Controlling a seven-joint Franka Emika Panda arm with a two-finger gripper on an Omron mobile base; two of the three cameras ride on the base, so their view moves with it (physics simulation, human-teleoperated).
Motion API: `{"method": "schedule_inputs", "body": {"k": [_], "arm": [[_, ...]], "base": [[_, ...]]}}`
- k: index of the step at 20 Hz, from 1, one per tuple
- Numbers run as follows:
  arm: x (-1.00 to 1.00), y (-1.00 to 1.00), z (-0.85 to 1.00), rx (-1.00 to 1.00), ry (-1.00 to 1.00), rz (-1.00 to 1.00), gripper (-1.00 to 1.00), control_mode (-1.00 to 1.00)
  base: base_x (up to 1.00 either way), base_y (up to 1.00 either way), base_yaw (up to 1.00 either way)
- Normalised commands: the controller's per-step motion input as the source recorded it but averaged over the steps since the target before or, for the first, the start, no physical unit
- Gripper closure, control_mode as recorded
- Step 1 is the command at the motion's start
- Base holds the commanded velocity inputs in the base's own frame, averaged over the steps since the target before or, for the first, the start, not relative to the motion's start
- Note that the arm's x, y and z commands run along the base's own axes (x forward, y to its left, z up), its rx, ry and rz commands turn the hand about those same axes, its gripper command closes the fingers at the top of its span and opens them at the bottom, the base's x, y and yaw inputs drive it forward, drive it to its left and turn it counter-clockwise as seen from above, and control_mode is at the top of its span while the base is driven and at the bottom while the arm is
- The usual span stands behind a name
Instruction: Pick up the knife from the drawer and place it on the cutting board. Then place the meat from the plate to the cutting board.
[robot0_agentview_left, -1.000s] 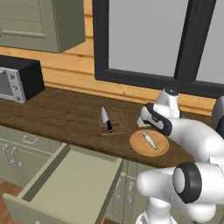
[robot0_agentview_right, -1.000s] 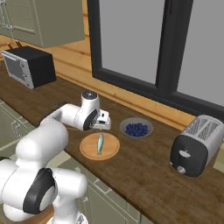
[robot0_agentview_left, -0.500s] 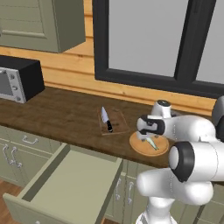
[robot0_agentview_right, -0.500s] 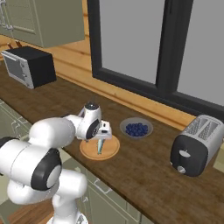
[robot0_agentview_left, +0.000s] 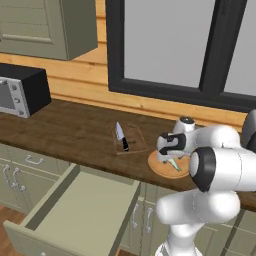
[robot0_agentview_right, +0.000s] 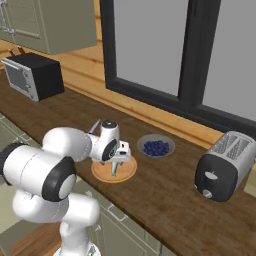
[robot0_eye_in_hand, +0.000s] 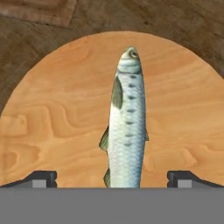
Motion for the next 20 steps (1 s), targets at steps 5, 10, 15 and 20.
{"method": "schedule_inputs", "body": {"k": [5,10,15,20], "arm": [[0.07,-0.04,-0.27,0.0,0.01,0.0,-1.0,-1.0],[0.0,0.0,-0.24,0.0,0.05,0.0,-1.0,-1.0],[0.02,0.01,-0.09,0.0,0.01,0.0,1.0,-1.0],[0.08,0.0,0.11,0.0,0.03,-0.01,1.0,-1.0]], "base": [[0.0,0.0,0.0],[0.0,0.0,0.0],[0.0,0.0,0.0],[0.0,0.0,0.0]]}}
